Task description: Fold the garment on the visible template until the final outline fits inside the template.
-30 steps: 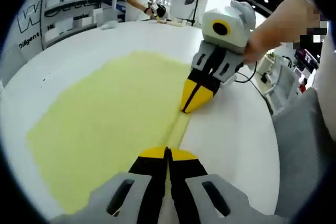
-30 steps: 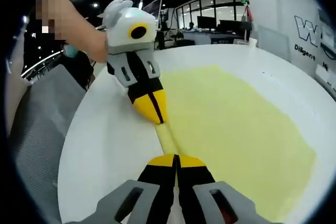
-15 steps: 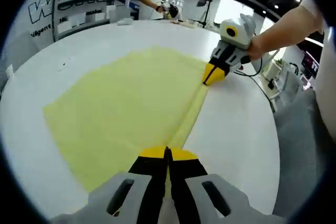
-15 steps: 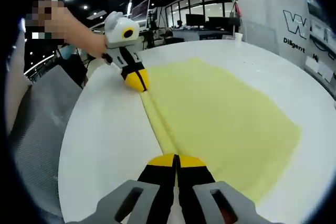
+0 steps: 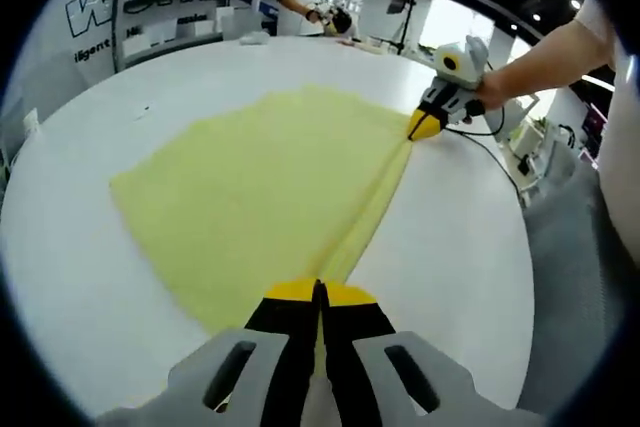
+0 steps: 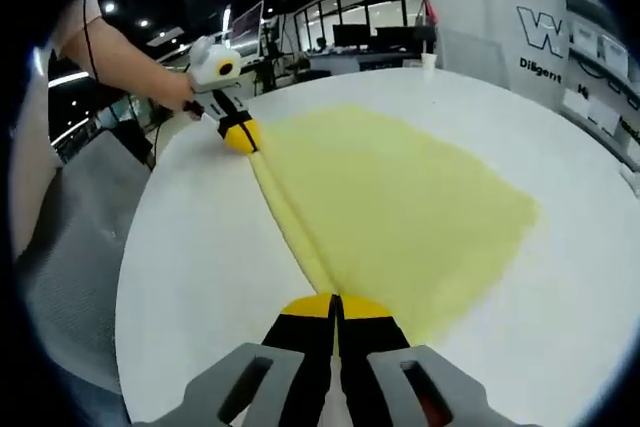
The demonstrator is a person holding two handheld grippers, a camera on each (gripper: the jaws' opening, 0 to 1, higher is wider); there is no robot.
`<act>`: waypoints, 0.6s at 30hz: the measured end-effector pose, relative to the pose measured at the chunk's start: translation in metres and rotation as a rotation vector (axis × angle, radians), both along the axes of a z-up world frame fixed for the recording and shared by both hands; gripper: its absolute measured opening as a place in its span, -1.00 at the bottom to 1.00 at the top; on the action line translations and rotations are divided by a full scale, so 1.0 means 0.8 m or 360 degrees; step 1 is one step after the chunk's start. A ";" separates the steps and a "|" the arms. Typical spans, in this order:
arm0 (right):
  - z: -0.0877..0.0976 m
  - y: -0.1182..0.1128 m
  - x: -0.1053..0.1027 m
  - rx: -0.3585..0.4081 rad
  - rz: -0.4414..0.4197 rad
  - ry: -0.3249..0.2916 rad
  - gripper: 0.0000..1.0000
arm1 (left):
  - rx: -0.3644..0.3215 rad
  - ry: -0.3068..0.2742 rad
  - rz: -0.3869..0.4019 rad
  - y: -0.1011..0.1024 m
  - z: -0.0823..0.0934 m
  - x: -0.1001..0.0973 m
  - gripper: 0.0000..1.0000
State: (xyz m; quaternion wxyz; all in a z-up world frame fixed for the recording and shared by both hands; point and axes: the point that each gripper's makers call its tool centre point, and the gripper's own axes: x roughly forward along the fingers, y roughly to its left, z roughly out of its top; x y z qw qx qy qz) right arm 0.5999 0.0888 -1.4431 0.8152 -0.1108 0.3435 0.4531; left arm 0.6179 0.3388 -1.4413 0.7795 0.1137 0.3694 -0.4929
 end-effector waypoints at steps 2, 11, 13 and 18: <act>0.000 -0.006 0.001 -0.0004 -0.0017 0.0004 -1.00 | 0.0005 0.0001 0.0010 0.006 0.000 0.001 -1.00; 0.000 -0.026 -0.001 -0.0028 -0.0035 0.0013 -1.00 | 0.0025 0.0003 0.0051 0.025 -0.001 0.002 -1.00; 0.001 -0.028 -0.001 -0.0032 -0.0035 0.0011 -1.00 | 0.0031 0.0003 0.0055 0.028 -0.001 0.002 -1.00; 0.002 -0.042 0.001 -0.0042 -0.0067 0.0015 -1.00 | 0.0047 0.0004 0.0068 0.038 -0.001 0.002 -1.00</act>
